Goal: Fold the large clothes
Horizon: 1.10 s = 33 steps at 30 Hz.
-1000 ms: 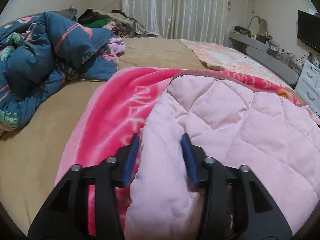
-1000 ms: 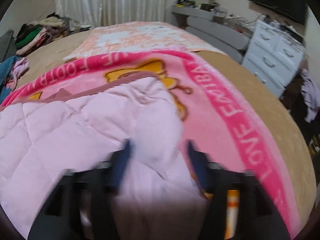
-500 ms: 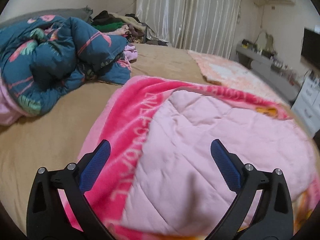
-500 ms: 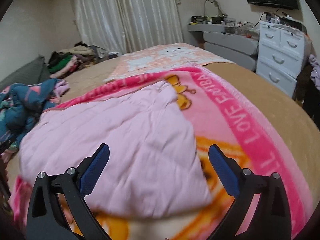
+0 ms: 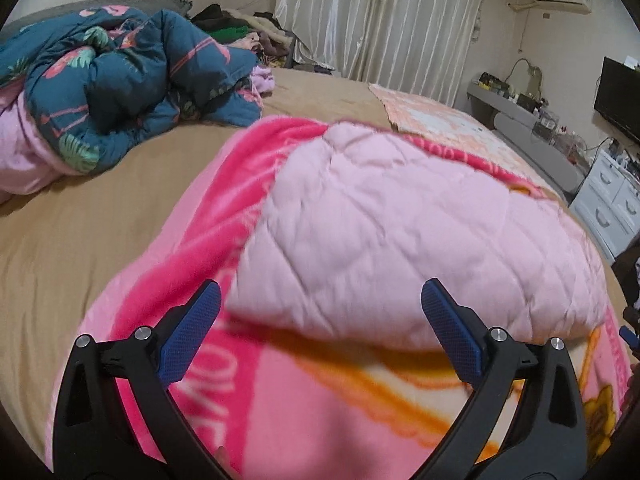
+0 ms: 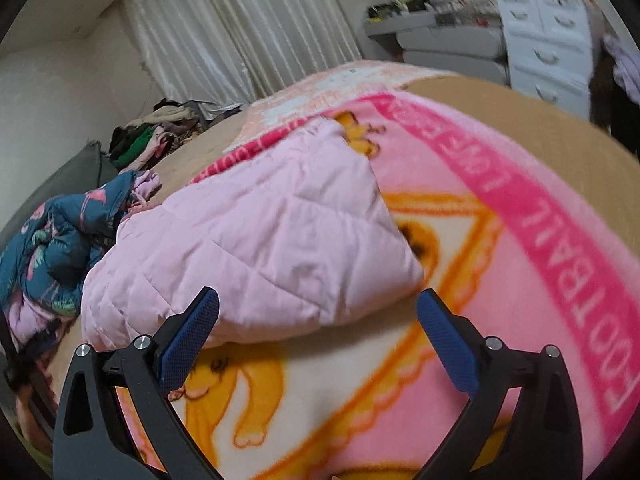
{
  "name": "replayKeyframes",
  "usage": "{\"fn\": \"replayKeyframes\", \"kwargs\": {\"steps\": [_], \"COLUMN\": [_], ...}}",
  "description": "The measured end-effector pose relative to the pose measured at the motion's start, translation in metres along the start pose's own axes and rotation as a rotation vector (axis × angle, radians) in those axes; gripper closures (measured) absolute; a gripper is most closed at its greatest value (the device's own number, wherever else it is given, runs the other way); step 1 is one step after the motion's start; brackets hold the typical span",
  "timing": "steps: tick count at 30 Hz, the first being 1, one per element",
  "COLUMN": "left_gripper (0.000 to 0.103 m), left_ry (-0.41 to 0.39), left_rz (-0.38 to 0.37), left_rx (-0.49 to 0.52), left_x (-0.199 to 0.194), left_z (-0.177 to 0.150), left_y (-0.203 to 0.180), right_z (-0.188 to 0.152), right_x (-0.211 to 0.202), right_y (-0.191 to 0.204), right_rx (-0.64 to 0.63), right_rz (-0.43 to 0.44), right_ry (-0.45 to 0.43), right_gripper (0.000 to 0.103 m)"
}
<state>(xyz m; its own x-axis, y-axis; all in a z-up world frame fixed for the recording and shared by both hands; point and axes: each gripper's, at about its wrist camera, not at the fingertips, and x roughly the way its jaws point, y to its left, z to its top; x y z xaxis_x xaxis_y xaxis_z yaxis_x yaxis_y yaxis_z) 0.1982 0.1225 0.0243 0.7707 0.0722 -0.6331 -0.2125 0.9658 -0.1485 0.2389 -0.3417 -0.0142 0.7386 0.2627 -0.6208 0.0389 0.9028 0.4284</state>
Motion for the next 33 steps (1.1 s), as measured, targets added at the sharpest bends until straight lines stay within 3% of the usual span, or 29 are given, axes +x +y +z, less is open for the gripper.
{"fn": "replayKeyframes", "kwargs": {"steps": [4, 9, 15, 23, 33], "left_gripper": [0.009, 0.009, 0.009, 0.008, 0.008], "left_ry": [0.059, 0.118, 0.144, 0.121, 0.139], "left_rz": [-0.055, -0.145, -0.206, -0.228, -0.262], "left_rx": [-0.106, -0.334, -0.431, -0.476, -0.454], "left_x": [0.017, 0.045, 0.068, 0.093, 0.115], "left_z": [-0.016, -0.025, -0.021, -0.011, 0.001], "left_y": [0.01, 0.036, 0.043, 0.037, 0.036], "right_z": [-0.009, -0.017, -0.009, 0.012, 0.033], "right_x": [0.018, 0.039, 0.064, 0.098, 0.128], "right_y": [-0.009, -0.011, -0.021, -0.031, -0.032], "right_rx": [0.071, 0.132, 0.25, 0.295, 0.315], "right_rz": [0.058, 0.099, 0.131, 0.196, 0.222], "right_ry": [0.036, 0.083, 0.105, 0.129, 0.117], "right_gripper": [0.004, 0.004, 0.004, 0.004, 0.004]}}
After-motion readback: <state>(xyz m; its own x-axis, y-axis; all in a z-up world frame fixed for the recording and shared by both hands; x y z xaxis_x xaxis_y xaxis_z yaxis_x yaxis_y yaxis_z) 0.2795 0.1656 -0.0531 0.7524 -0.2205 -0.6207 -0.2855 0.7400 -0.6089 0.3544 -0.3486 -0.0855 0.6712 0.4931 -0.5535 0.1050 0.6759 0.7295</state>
